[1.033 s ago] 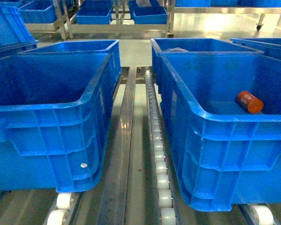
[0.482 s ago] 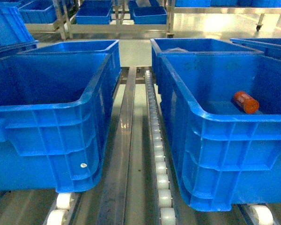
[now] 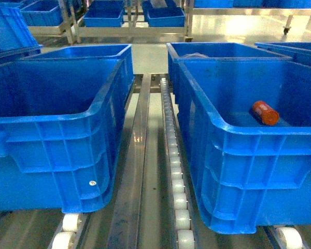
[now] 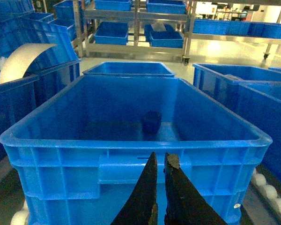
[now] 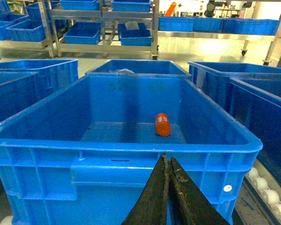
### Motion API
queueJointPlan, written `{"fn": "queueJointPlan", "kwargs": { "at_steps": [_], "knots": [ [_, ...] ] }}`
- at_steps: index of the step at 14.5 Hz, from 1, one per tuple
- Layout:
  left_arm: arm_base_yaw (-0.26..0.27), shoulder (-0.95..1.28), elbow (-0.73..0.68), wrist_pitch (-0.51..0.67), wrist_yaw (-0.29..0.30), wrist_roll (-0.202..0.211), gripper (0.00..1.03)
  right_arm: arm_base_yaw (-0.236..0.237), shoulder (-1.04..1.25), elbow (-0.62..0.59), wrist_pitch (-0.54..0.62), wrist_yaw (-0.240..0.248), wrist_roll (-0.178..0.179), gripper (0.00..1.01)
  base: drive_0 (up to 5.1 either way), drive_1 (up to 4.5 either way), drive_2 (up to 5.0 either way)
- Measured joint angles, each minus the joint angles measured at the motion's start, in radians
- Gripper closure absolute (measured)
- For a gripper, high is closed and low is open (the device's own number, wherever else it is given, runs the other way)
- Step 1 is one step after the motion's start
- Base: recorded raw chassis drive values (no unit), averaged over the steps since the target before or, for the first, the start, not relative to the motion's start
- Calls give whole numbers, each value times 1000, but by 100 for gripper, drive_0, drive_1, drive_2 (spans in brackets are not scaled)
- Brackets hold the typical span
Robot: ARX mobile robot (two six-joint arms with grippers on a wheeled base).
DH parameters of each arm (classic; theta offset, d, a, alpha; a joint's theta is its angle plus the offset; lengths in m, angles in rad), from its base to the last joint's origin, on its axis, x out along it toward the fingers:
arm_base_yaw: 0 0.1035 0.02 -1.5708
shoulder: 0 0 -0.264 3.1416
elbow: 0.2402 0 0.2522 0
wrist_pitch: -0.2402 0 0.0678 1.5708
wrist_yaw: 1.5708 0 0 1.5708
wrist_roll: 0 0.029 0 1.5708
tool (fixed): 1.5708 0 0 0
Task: Sort blue parts and orange caps into right shelf containers
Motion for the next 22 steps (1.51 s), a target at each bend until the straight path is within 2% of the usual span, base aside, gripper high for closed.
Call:
{"fn": "queueJointPlan", "kwargs": {
  "at_steps": [7,9,10,11,17,18,19,22],
  "knots": [
    [0,-133,0,-136,0,0,101,0,-124,0,-126,0,0,99,0,0,0],
    [0,-143,0,-143,0,0,101,0,-198,0,-248,-1,0,99,0,0,0],
    [0,-186,1,-206,-2,0,101,0,-247,0,-296,-3,0,99,0,0,0],
    [0,-260,0,-315,5,1,101,0,-288,0,-286,-1,0,99,0,0,0],
    [0,-303,1,-320,0,3,101,0,-285,0,-297,0,3,99,0,0,0],
    [0,-303,1,-320,0,3,63,0,-285,0,-296,-1,2,58,0,0,0],
    [0,-303,1,-320,0,3,54,0,-285,0,-296,-1,2,49,0,0,0],
    [1,-303,1,-320,0,3,18,0,-285,0,-296,0,2,10,0,0,0]
  ]
}}
